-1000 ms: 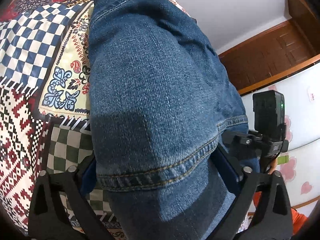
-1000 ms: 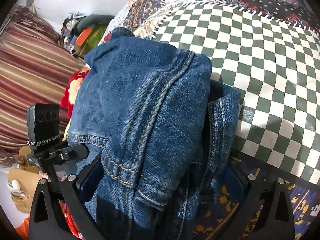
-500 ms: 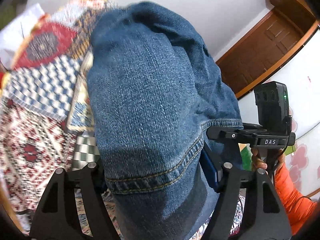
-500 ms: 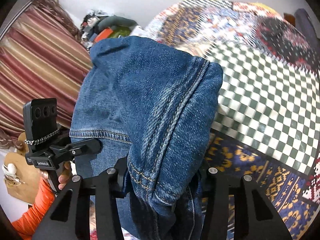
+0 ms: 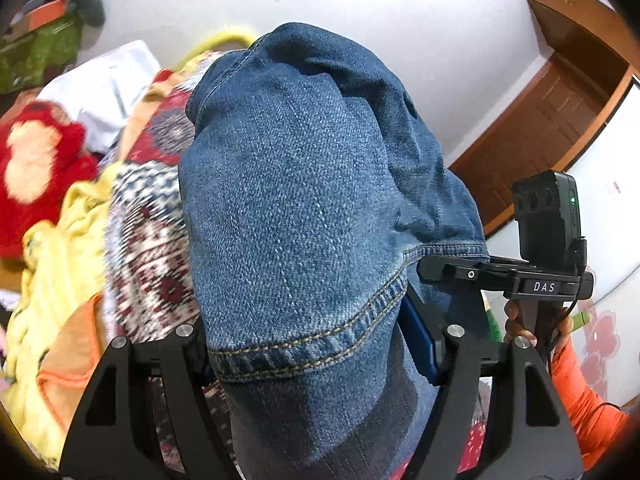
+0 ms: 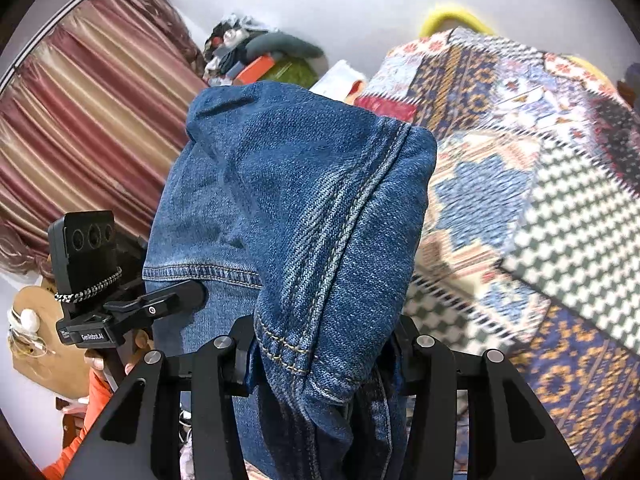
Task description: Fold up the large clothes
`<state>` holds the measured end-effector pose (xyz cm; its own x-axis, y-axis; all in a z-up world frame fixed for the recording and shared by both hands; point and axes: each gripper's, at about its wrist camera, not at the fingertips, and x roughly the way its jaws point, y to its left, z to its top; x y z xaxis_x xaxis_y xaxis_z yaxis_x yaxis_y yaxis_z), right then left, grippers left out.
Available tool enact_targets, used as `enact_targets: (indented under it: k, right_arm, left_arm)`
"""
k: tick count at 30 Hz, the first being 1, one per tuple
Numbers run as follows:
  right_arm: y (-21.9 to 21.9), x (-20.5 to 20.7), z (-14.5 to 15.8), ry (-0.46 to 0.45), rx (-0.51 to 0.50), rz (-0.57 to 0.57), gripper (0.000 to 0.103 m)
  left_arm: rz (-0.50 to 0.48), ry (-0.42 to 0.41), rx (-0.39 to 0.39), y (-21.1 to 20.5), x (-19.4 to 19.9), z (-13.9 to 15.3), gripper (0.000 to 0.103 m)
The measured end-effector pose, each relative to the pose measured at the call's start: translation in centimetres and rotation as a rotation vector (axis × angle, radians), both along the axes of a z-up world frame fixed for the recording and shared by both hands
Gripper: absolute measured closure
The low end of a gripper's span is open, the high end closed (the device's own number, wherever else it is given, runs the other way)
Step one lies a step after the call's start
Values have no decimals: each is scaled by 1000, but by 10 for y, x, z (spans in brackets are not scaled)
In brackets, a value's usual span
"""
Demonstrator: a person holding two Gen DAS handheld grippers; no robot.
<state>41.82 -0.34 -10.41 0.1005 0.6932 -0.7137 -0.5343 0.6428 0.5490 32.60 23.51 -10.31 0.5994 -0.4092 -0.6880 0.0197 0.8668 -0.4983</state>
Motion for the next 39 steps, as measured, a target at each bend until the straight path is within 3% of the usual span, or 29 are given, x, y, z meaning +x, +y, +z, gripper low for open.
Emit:
enact_targets:
  k: [6,12,18,19,22,25,33,39]
  right_arm:
    - [43,-13,-47,83,-55,32,58]
    - [73,-14,-109,173,-163,62,58]
    - [88,-7,-142,160,-190,74,58]
    - [88,-7,-147,155,-193,73,54]
    - [89,-8,-162,139,-216,62,43]
    - [84,-5,-166,154,-210,58,40]
    - [56,-36,-126,-6,-300,95,39]
    - [25,-73,-114,-83,-344,114,38]
  left_arm:
    - [43,89,-25,33,-18,-47,31]
    - [75,218,-65,51,-19,-121,31]
    - [108,305,-174,74,-13,-181,31]
    - [106,311,-169,75,-12,-186,30]
    - [83,314,-102,67,-14,-189,28]
    - [78,299,-23,59,-20,-181,25]
    - [113,237,211,38,-47,-144,26]
    - [41,183,398,-4,-80,-141,24]
